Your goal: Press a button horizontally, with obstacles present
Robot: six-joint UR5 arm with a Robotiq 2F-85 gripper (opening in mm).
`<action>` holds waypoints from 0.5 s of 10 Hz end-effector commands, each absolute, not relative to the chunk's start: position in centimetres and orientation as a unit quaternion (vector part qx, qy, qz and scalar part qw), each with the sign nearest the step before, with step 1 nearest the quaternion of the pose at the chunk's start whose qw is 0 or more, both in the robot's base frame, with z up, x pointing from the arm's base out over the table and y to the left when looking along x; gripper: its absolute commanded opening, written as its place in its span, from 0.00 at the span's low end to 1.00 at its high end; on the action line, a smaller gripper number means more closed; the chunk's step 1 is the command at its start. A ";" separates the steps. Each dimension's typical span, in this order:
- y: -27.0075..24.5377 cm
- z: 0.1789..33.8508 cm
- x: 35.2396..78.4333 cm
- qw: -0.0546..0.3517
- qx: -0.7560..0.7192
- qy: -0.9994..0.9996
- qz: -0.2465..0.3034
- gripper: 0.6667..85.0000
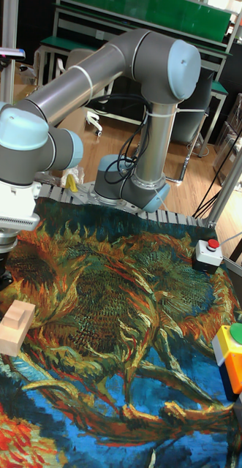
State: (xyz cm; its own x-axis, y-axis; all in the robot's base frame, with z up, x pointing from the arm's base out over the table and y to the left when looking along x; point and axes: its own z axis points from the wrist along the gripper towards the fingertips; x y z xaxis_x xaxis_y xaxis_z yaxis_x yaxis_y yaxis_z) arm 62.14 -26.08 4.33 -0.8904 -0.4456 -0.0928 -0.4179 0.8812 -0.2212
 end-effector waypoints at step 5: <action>-26.9 4.6 62.8 0.080 -0.230 0.963 -0.112 0.13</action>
